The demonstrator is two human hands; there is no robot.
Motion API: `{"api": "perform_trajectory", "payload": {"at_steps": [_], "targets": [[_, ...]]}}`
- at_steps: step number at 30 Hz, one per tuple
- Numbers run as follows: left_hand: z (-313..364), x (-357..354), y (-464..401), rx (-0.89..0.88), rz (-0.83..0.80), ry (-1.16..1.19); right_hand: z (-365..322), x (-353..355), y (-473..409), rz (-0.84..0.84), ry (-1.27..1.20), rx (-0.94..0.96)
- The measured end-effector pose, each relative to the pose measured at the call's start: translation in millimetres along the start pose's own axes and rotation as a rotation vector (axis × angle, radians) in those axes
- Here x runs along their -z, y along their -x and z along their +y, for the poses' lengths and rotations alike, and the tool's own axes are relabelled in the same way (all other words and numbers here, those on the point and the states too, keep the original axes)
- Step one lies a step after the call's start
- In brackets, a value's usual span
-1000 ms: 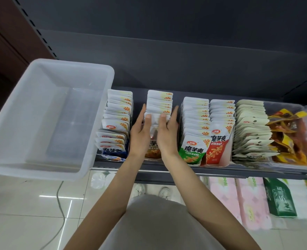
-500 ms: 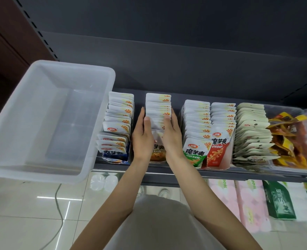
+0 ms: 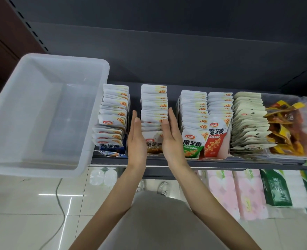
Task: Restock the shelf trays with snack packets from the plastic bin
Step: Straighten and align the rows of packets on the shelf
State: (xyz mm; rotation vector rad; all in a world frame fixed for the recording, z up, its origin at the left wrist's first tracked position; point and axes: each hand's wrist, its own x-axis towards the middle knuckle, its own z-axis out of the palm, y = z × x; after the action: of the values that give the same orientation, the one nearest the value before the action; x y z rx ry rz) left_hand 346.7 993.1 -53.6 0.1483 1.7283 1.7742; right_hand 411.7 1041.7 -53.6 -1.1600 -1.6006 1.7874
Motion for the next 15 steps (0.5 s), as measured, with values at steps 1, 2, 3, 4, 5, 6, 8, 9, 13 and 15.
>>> {"api": "perform_trajectory", "payload": {"at_steps": [1,2,3,4,5,6,8,9,13,15], "targets": [[0.1,0.8,1.3,-0.003,0.003,-0.013,1.6,1.1,0.5,0.010,-0.019,-0.018],[-0.4,1.6,2.3,-0.005,-0.001,-0.039,2.6,2.8,1.3,0.013,-0.039,-0.036],[-2.2,2.4,2.5,-0.005,-0.007,-0.070,4.1,4.5,2.2,0.013,-0.053,-0.051],[-3.9,2.6,2.7,0.000,-0.017,-0.097,4.5,5.7,3.8,0.012,-0.057,-0.061],[-6.5,2.7,2.4,0.012,-0.027,-0.117,6.2,6.7,5.3,0.009,-0.060,-0.066],[-8.1,2.0,2.6,0.022,-0.045,-0.128,6.7,6.6,7.0,0.001,-0.062,-0.070],[-8.1,-1.0,4.2,0.016,-0.096,-0.128,8.2,5.7,8.9,-0.023,-0.072,-0.074],[-7.6,-2.9,5.2,0.010,-0.116,-0.122,9.1,5.3,9.0,-0.031,-0.074,-0.075],[-7.2,-5.9,5.1,0.008,-0.143,-0.127,9.1,5.8,7.2,-0.036,-0.042,-0.049],[-6.3,-5.8,5.9,0.009,-0.131,-0.127,6.5,3.9,7.0,-0.044,0.006,-0.048]]}}
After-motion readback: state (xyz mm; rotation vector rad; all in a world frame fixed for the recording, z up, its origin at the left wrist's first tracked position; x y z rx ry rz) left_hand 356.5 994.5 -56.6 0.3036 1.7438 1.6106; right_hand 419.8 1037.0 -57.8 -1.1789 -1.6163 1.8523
